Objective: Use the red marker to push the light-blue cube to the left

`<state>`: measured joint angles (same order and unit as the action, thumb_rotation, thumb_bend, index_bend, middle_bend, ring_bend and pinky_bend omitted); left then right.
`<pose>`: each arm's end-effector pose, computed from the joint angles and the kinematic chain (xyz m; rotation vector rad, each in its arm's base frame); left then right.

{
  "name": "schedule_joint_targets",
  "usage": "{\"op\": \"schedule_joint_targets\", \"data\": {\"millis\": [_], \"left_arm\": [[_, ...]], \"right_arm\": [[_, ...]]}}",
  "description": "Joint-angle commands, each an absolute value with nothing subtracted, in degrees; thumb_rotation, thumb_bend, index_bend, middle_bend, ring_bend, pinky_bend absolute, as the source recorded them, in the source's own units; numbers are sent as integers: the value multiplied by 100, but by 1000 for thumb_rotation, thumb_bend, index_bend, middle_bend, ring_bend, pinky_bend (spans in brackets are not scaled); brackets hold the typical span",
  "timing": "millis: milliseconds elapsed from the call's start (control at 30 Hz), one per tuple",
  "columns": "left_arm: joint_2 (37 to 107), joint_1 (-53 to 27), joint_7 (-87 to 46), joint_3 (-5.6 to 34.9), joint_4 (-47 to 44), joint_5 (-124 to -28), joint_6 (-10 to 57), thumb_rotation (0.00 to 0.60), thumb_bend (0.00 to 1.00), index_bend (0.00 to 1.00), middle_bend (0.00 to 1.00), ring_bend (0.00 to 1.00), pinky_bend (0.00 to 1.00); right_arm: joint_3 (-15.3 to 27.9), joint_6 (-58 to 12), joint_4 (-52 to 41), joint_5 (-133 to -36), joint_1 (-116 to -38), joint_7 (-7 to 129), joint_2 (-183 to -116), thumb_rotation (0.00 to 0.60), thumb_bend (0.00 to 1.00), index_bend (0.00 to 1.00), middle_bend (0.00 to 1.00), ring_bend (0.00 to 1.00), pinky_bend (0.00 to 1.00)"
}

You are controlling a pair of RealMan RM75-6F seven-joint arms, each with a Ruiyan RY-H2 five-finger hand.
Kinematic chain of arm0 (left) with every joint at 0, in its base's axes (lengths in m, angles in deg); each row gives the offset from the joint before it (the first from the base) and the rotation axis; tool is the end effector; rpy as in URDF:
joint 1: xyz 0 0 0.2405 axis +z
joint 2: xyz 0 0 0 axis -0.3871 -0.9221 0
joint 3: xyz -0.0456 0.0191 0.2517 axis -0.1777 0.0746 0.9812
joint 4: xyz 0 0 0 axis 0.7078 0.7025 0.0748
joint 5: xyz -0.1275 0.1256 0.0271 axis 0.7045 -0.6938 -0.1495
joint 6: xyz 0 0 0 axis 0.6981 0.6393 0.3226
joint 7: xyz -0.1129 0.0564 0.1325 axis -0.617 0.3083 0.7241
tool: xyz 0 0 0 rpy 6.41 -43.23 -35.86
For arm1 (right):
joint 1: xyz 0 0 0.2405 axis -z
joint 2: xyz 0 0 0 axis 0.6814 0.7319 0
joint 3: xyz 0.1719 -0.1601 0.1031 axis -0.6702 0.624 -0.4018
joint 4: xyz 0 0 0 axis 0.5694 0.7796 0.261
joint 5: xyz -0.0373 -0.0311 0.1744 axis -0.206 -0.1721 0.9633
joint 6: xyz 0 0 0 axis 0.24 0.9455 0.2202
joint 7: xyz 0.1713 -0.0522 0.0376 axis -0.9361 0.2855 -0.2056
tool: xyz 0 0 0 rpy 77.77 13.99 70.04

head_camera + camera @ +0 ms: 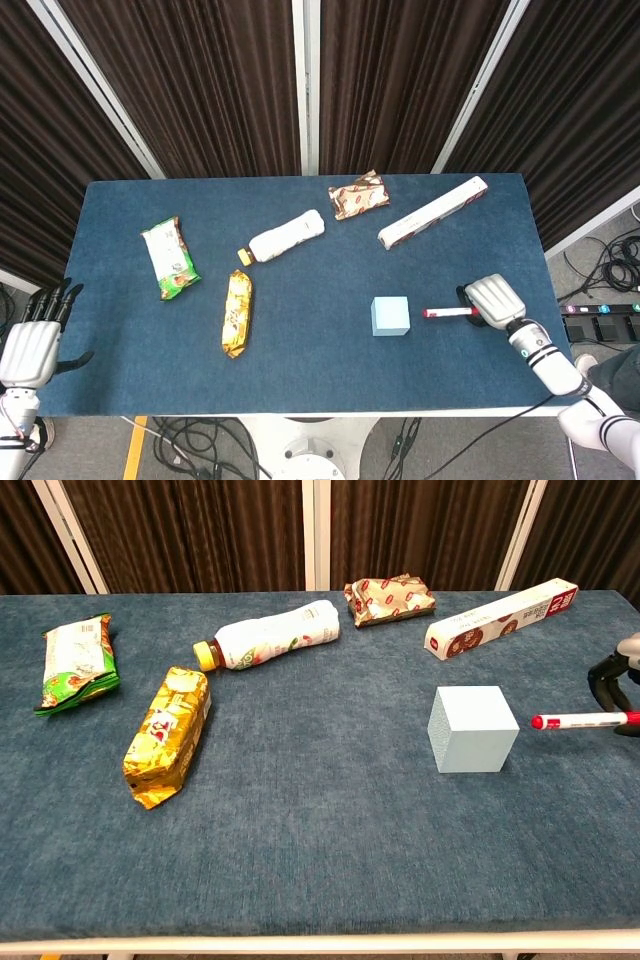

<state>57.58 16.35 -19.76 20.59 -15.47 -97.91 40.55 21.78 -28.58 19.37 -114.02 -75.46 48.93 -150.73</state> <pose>-0.3199 0.2248 0.1600 -1.4083 -0.9297 -0.8233 -0.3072 -0.3561 0.0540 1.9826 -0.7533 0.6271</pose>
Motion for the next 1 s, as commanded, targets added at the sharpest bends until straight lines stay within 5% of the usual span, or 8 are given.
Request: {"op": "schedule_joint_targets", "data": {"millis": [33,1000], "left_arm": [[5746,1634,-1972,2052,-1574,-9796,4070,600,1,65,42,4,70],[5581,1800,-2684,2096,-1214,-9806,4181,600,1,65,42,4,69]], "right_arm": [[2178,-2980,1780,-11307,-7503,5104,-15002,600,229,614,611,821,933],[1368,-3565,-19,-10220,-7796,7488,-15287,600,239,620,619,821,933]]}}
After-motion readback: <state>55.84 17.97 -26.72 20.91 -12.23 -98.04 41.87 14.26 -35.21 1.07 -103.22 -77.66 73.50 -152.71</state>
